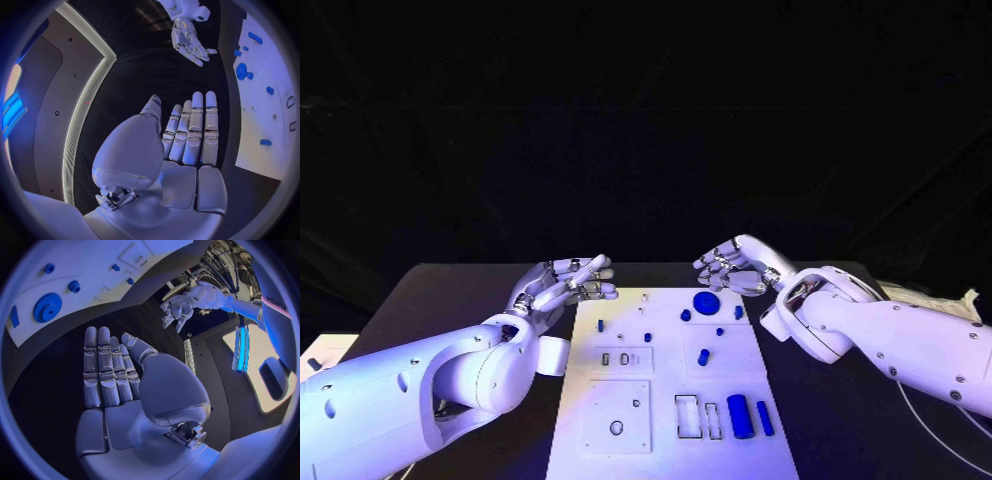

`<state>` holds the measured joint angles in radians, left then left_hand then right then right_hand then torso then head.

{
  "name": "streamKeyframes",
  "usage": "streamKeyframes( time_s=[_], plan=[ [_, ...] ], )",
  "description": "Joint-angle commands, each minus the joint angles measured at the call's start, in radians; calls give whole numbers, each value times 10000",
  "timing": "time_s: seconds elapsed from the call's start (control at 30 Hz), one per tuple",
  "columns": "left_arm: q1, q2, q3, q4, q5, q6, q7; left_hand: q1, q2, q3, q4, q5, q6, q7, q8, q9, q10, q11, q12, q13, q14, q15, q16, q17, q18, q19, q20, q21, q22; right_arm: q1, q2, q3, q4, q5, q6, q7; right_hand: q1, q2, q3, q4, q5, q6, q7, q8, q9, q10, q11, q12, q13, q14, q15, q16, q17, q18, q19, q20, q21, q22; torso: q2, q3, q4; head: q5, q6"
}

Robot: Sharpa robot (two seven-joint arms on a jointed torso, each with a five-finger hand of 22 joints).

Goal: Assemble the parts on the task board

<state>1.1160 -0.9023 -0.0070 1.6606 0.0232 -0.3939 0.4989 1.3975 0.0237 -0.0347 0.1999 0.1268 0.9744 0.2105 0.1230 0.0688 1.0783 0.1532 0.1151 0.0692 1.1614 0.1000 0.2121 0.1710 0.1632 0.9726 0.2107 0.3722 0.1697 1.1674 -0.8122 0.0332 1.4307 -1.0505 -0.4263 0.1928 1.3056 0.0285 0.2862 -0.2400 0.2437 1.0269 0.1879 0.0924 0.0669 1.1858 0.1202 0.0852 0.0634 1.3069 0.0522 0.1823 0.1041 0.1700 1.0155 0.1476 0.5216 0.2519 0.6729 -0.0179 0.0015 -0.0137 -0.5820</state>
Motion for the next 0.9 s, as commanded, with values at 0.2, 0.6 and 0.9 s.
streamKeyframes(
  time_s=[0.2, 0.6, 0.9],
  plan=[
    [149, -349, 70, 882, 7, 413, -60, 103, -36, -10, -86, 26, 46, -4, -41, -24, 46, 4, -104, 3, 53, -1, -34, 50, 199, 104, -19, 44, 7, 308, 52, 38, 254, -4936, 1226, -2344, -406, -469, 151, 139, -382, 605, -430, -280, 6, 801, -471, -236, 15, 2080, -691, 2703, 1700, 124, 1098, -614, 2889, 1705, 704, -47, 103, -161, 169],
    [249, -471, 105, 1391, 7, 403, -113, 92, -34, -42, -104, 26, 23, 11, -88, -30, 16, 19, -176, -8, 39, 9, -91, 83, 193, 132, -20, 47, 5, 516, 226, 45, 453, -6695, 2397, -3111, -605, -1052, 740, 826, -594, 399, -487, -286, 9, 63, -403, -217, 4, 1876, -627, 7430, 5425, -671, 2802, -526, 7518, 7642, 1120, -53, 94, -215, 280],
    [255, -477, 109, 1456, 7, 411, -146, 77, -35, -65, -111, 24, 6, 29, -117, -33, -1, 32, -216, -13, 37, 16, -120, 104, 190, 145, -18, 48, 3, 533, 358, 44, 402, -7075, 2863, -3261, -499, -1163, 856, 1036, -628, 381, -480, -283, 15, -63, -398, -241, -5, 1815, -578, 8497, 6491, -780, 2985, -479, 8104, 8455, 1234, -67, 114, -224, 276]
  ],
)
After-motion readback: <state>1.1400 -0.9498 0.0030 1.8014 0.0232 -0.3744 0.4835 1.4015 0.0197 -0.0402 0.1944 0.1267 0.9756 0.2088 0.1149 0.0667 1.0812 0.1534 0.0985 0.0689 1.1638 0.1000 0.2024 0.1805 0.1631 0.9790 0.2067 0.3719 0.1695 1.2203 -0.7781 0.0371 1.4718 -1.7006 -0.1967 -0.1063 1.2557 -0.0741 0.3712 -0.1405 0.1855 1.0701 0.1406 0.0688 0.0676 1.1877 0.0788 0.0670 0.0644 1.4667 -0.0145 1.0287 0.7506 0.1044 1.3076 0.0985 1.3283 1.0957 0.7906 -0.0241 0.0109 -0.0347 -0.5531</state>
